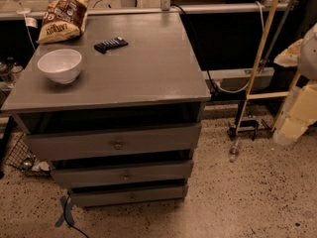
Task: Open middle drawer
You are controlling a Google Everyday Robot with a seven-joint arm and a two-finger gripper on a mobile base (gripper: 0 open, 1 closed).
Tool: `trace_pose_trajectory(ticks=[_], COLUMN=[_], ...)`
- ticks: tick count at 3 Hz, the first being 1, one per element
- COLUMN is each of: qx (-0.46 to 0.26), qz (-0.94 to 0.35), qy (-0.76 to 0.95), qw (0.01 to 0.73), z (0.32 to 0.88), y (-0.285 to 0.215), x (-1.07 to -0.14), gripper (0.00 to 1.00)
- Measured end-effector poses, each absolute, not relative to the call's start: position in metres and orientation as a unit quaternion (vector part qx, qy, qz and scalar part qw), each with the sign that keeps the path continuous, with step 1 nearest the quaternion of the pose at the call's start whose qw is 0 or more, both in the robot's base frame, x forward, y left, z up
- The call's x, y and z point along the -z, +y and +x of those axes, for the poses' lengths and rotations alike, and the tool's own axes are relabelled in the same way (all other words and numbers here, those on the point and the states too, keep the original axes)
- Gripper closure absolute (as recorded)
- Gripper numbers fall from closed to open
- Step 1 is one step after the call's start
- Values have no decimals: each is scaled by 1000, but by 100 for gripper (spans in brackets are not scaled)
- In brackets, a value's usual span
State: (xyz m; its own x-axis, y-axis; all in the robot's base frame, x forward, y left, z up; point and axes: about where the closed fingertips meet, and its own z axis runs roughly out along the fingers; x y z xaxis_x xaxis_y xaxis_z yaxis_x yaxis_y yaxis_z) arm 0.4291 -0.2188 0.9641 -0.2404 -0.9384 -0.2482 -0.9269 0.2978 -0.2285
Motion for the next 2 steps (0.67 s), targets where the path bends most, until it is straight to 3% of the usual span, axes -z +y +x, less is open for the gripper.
trace_pose_trajectory(ticks=[2], qx=[-95], qz=[-585], qy=[778], qw=[209], z=[418], y=[-173], x=[-853], gripper=[0])
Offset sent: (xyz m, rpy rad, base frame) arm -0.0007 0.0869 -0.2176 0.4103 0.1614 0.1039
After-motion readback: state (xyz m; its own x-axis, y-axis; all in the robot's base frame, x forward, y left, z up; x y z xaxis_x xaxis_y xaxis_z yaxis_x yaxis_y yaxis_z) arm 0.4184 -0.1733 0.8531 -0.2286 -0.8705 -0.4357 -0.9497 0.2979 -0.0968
